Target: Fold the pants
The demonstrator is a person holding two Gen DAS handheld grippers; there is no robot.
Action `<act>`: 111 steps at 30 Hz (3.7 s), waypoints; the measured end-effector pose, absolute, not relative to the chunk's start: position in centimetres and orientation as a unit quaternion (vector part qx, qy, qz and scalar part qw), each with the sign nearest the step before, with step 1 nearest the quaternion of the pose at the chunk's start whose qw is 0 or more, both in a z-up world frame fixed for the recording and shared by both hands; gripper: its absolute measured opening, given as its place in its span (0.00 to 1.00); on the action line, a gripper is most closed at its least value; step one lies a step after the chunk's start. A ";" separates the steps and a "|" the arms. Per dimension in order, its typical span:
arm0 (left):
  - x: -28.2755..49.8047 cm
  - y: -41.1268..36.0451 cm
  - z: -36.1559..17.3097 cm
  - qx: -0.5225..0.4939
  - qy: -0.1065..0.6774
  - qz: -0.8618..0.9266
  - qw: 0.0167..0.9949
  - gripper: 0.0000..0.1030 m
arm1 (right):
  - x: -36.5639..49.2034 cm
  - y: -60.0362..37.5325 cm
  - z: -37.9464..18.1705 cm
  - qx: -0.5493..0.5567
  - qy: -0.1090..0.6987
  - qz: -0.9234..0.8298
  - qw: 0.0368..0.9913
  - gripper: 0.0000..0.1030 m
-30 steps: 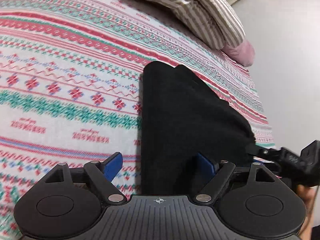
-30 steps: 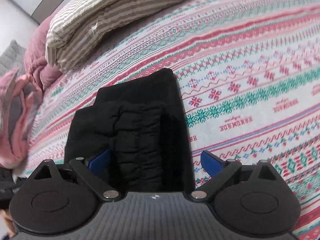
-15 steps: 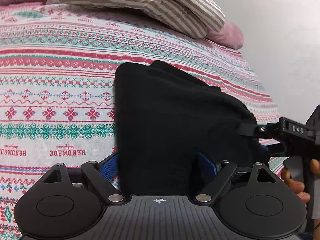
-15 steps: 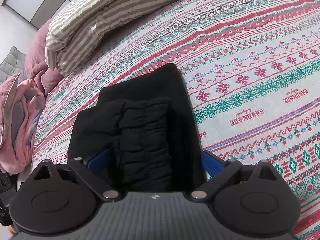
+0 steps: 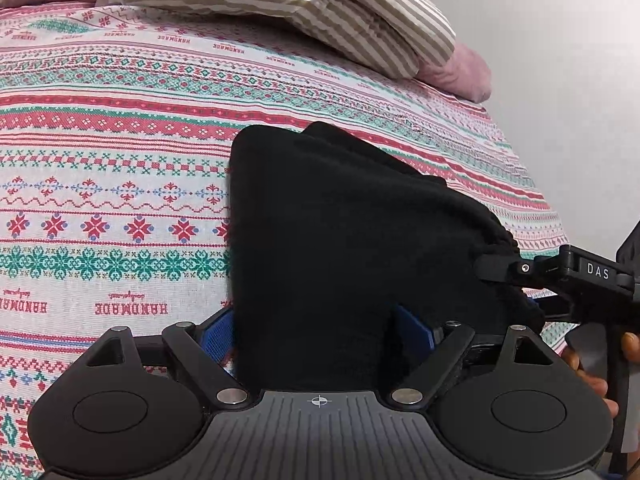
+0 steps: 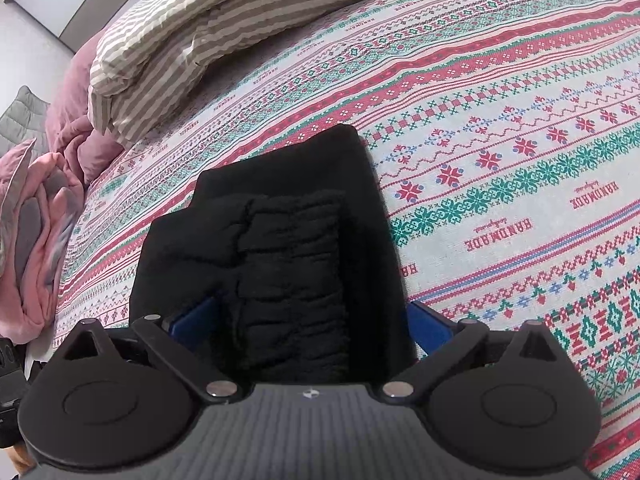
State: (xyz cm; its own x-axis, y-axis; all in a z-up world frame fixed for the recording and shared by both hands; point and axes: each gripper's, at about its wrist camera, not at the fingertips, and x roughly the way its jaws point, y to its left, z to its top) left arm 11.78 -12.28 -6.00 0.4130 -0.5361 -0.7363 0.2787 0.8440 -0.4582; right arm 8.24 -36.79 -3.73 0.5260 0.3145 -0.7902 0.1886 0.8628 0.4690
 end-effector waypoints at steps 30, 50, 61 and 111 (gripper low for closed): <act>13.5 -13.0 -6.3 -0.169 0.496 -0.207 0.826 0.77 | 8.8 -35.3 -4.6 0.215 0.462 0.043 0.860 1.00; 12.1 -11.4 -4.2 -0.170 0.461 -0.216 0.844 0.19 | 7.7 -32.2 -1.7 0.152 0.438 0.057 0.884 0.86; 12.6 -8.0 -0.3 -0.180 0.411 -0.201 0.871 0.17 | 10.1 -29.1 0.9 0.155 0.387 0.121 0.901 0.82; 16.8 1.6 -0.7 -0.134 0.398 -0.083 0.904 0.23 | 14.8 -23.0 2.7 0.017 0.359 0.118 0.926 0.84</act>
